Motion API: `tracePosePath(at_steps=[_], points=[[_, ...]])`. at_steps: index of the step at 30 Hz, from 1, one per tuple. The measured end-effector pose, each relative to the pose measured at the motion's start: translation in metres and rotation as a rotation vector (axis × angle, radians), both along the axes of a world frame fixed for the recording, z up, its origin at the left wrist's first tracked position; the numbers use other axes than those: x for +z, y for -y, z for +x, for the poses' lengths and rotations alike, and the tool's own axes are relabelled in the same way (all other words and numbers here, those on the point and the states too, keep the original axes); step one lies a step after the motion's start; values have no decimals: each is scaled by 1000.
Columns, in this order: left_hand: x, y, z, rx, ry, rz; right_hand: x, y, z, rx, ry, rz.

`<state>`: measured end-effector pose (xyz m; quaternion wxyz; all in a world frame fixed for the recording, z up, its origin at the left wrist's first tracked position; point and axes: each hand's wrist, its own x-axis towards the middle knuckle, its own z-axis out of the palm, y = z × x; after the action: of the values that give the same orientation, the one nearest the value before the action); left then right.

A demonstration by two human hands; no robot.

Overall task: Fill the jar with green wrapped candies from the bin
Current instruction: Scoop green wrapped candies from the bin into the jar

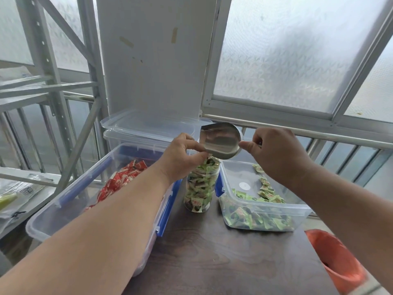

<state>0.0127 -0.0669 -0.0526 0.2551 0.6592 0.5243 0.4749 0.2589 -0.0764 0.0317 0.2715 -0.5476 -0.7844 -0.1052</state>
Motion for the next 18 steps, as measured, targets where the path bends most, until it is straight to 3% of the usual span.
tracePosePath(at_steps=[9, 18], points=[[9, -1, -3, -27, -118, -257, -4, -13, 22, -79, -49, -37], [-3, 3, -7, -161, 111, -181, -31, -31, 49, -314, -10, -358]])
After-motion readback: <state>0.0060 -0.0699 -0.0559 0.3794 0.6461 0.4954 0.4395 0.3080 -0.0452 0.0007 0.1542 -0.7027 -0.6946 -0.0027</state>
